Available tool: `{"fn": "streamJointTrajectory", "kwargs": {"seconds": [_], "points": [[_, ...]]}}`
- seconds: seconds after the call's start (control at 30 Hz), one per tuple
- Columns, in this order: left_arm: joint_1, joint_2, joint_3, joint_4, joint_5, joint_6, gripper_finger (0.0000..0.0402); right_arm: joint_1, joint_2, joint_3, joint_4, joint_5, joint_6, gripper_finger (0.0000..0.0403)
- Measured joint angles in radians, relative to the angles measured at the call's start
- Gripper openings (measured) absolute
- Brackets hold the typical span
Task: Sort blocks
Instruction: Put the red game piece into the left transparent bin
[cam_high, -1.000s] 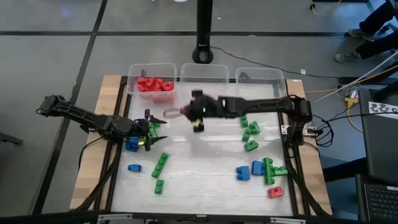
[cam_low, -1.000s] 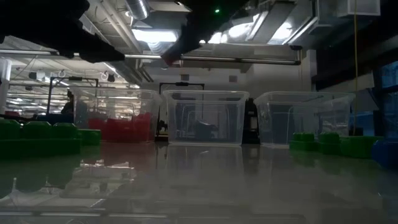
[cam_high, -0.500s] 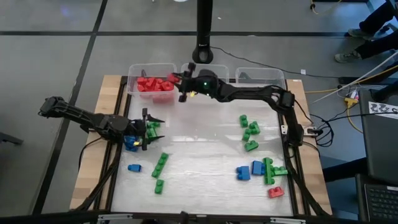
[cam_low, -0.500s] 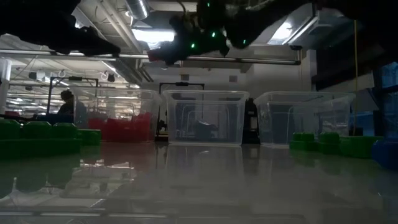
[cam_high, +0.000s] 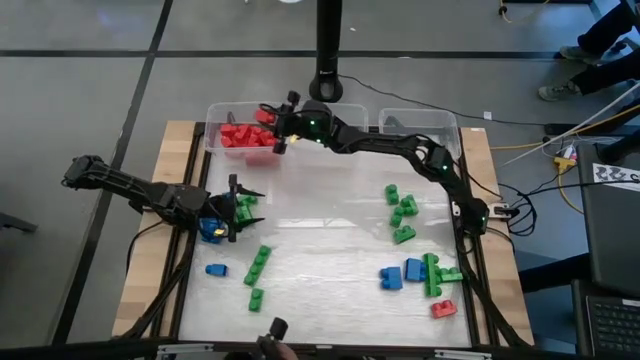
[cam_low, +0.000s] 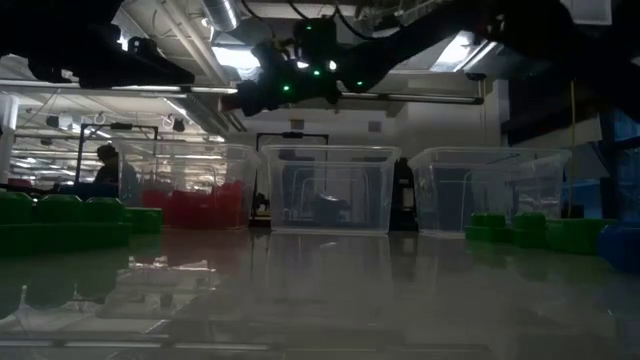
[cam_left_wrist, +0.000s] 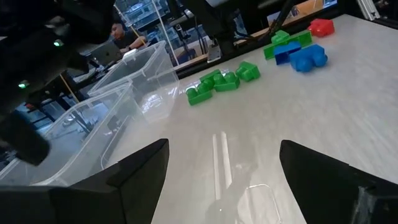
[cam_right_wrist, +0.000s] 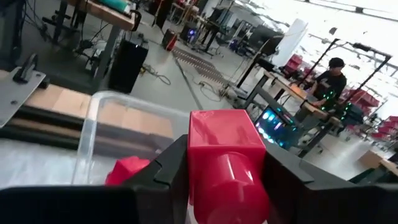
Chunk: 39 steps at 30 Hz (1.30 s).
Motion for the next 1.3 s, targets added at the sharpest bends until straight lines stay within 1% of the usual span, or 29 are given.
{"fn": "streamJointTrajectory", "kwargs": {"seconds": [0.07, 0.13, 0.23, 0.3, 0.47, 0.53, 0.63, 0.73, 0.8, 0.87, 0.93, 1.0, 1.1, 1.17, 1.3], "points": [[0.000, 0.000, 0.000, 0.000, 0.000, 0.000, 0.0296, 0.001, 0.024, 0.046, -0.015, 0.014, -0.004, 0.0152], [0.000, 0.000, 0.000, -0.001, 0.000, -0.004, 0.0296, 0.001, 0.042, 0.075, -0.016, 0.052, -0.005, 0.0160], [0.000, 0.000, 0.000, -0.001, 0.000, -0.006, 0.0296, 0.000, 0.058, 0.082, -0.018, 0.078, -0.005, 0.0180], [0.000, 0.000, 0.000, -0.001, 0.000, -0.006, 0.0296, 0.000, 0.063, 0.081, -0.042, 0.078, 0.009, 0.0202], [0.000, 0.000, 0.000, -0.001, 0.000, -0.006, 0.0296, 0.001, 0.061, 0.082, -0.122, 0.077, 0.024, 0.0272], [0.000, 0.000, 0.000, -0.001, 0.000, -0.006, 0.0296, 0.001, 0.049, 0.081, -0.166, 0.050, 0.021, 0.0295], [0.000, 0.000, 0.000, -0.001, 0.000, -0.006, 0.0296, 0.007, -0.006, 0.081, -0.250, -0.029, 0.008, 0.0317], [0.000, 0.000, 0.000, -0.001, 0.000, -0.003, 0.0296, 0.037, -0.102, 0.082, -0.421, -0.041, -0.025, 0.0324], [0.000, 0.000, 0.000, -0.001, 0.000, -0.011, 0.0296, 0.068, -0.171, 0.082, -0.575, -0.040, -0.049, 0.0325], [0.000, 0.000, 0.000, -0.002, 0.000, -0.017, 0.0296, 0.106, -0.246, 0.082, -0.763, -0.014, -0.050, 0.0325], [0.000, 0.000, 0.000, -0.001, 0.000, -0.004, 0.0296, 0.154, -0.322, 0.082, -0.937, 0.035, -0.031, 0.0325], [0.000, 0.000, 0.000, 0.000, 0.000, 0.013, 0.0296, 0.214, -0.392, 0.082, -1.105, 0.100, 0.032, 0.0326], [0.000, 0.000, 0.000, 0.000, 0.000, 0.033, 0.0296, 0.323, -0.468, 0.083, -1.312, 0.192, 0.172, 0.0326], [0.000, 0.000, 0.000, 0.000, 0.000, 0.032, 0.0296, 0.403, -0.494, 0.083, -1.429, 0.240, 0.286, 0.0326], [0.000, 0.000, 0.000, 0.003, 0.000, 0.047, 0.0296, 0.570, -0.505, 0.083, -1.621, 0.292, 0.536, 0.0326]]}}
